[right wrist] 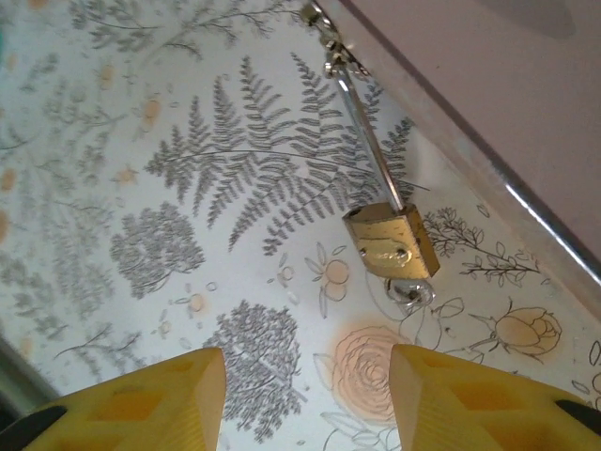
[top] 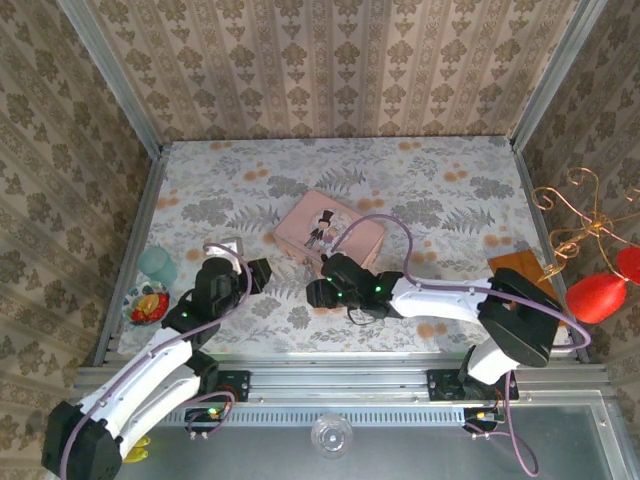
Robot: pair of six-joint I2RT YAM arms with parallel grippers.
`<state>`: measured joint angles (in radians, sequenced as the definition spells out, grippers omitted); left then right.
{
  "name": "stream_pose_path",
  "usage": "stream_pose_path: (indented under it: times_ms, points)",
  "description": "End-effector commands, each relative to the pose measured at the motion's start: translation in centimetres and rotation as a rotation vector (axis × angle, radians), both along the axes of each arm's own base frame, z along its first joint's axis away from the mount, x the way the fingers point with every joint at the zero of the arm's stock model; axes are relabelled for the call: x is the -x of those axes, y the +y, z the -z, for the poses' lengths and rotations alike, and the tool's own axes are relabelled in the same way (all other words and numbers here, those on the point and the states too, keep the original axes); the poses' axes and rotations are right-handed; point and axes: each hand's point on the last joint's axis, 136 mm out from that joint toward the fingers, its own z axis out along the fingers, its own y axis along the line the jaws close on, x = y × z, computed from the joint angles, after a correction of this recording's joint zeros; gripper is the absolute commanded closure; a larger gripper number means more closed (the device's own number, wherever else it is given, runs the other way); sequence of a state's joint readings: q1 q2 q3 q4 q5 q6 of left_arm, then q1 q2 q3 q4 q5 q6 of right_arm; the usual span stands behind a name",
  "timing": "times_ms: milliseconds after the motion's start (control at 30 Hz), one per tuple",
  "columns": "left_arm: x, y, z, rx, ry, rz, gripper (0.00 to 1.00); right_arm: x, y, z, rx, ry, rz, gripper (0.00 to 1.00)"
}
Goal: Unlock the padlock with the key
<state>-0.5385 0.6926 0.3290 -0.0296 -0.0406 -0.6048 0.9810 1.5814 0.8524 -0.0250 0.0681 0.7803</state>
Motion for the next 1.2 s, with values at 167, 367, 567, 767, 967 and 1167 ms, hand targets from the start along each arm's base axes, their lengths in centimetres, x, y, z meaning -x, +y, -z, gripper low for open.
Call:
stream_pose_path:
  times_ms: [167, 367, 567, 767, 967, 1167]
  points:
    - [0.9, -0.1, 1.2, -0.033, 0.045, 0.053, 0.48, -3.2, -3.2, 2.6, 0.229, -0.017, 0.036, 0.49]
    - [-0.1, -0.7, 1.2, -0.038, 0.045, 0.061, 0.46, -6.3, -5.7, 2.9, 0.272, -0.022, 0.042, 0.5]
    - [-1.8, -1.8, 0.6, -0.058, 0.067, 0.069, 0.44, -6.2, -4.4, 1.4, 0.111, -0.045, 0.023, 0.53]
    - [-4.0, -3.6, 0.2, -0.085, 0.102, 0.116, 0.43, -5.2, -5.0, 2.5, 0.045, 0.012, 0.102, 0.57]
    - [-6.8, -5.1, 0.1, -0.102, 0.125, 0.143, 0.41, -4.0, -5.1, 3.9, 0.001, 0.054, 0.123, 0.59]
    - [-9.9, -5.8, 0.0, -0.118, 0.122, 0.149, 0.41, -3.7, -4.4, 4.3, -0.011, 0.059, 0.103, 0.6]
